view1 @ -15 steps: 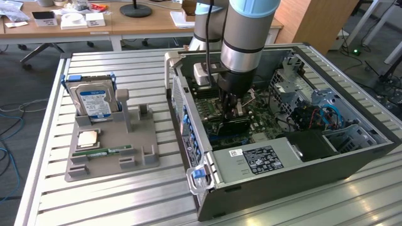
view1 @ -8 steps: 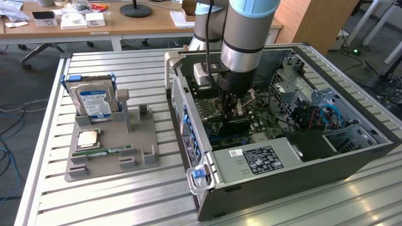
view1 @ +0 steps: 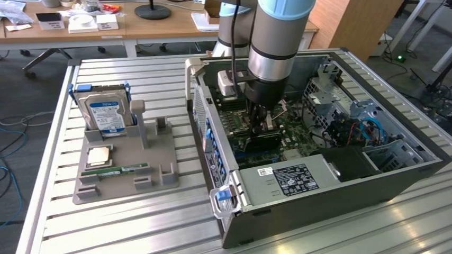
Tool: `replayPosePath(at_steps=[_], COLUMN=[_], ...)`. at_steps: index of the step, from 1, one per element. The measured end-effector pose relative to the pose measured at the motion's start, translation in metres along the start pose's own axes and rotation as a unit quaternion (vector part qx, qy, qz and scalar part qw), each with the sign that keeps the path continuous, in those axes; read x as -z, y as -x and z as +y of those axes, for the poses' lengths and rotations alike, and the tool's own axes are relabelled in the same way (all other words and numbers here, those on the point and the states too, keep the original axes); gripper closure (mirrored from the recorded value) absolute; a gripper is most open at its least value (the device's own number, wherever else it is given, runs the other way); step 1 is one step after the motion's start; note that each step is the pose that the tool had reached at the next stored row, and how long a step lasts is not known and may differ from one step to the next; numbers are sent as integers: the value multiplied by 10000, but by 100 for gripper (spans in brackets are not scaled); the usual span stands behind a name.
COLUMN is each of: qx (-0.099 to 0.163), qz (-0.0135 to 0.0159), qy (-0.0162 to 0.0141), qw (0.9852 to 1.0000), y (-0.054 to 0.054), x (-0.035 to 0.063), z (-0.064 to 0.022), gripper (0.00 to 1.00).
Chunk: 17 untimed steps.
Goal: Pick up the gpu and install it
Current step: 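Press down on the gpu until it lock into place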
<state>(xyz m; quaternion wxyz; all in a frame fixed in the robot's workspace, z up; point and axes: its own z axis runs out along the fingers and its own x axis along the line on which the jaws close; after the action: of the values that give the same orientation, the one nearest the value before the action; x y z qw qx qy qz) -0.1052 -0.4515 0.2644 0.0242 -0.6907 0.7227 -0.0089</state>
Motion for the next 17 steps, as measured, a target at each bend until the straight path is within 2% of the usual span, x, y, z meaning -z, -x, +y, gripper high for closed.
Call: replayPosePath(at_steps=[5, 9, 13, 14, 17], qx=[2, 1, 0, 1, -14], qz=[8, 9, 9, 9, 13], qy=[5, 17, 19, 26, 79], qw=[10000, 10000, 10000, 10000, 10000], y=[1, 2, 3, 4, 4], x=[85, 90, 90, 89, 88], z=[-17, -54, -56, -62, -84], gripper=[89, 89, 89, 89, 89])
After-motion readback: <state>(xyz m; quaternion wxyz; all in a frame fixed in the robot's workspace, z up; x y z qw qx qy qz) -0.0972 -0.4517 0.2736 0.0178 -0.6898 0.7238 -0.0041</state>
